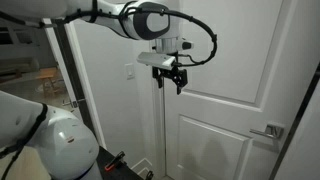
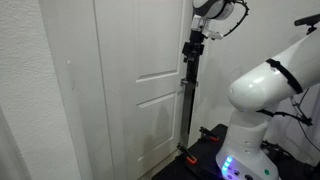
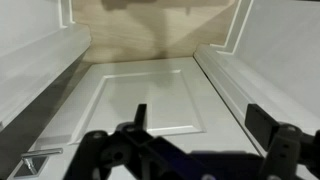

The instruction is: Turn off the light

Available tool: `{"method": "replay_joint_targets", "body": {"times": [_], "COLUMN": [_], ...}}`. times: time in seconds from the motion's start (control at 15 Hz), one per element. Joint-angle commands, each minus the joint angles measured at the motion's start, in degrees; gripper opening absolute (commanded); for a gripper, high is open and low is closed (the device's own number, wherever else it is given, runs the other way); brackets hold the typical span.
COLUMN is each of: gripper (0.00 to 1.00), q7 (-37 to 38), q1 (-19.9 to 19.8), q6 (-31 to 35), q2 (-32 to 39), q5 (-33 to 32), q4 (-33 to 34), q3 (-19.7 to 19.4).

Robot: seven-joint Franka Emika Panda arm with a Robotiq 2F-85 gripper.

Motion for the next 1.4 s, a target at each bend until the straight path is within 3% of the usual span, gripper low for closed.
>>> {"method": "replay_joint_targets", "body": {"times": [0.0, 0.53, 1.33], "gripper": [1.0, 1.0, 1.0], "q7": [-0.33, -1.79, -16.43], "q1": [-0.57, 1.23, 14.87], "q6": [-0.15, 0.82, 7.11], "q2": [0.13, 1.57, 16.82], "q5": [0.38, 2.79, 22.71], "q4": [0.15, 0.01, 3.77], "q3": [0.43, -0.22, 2.07]}}
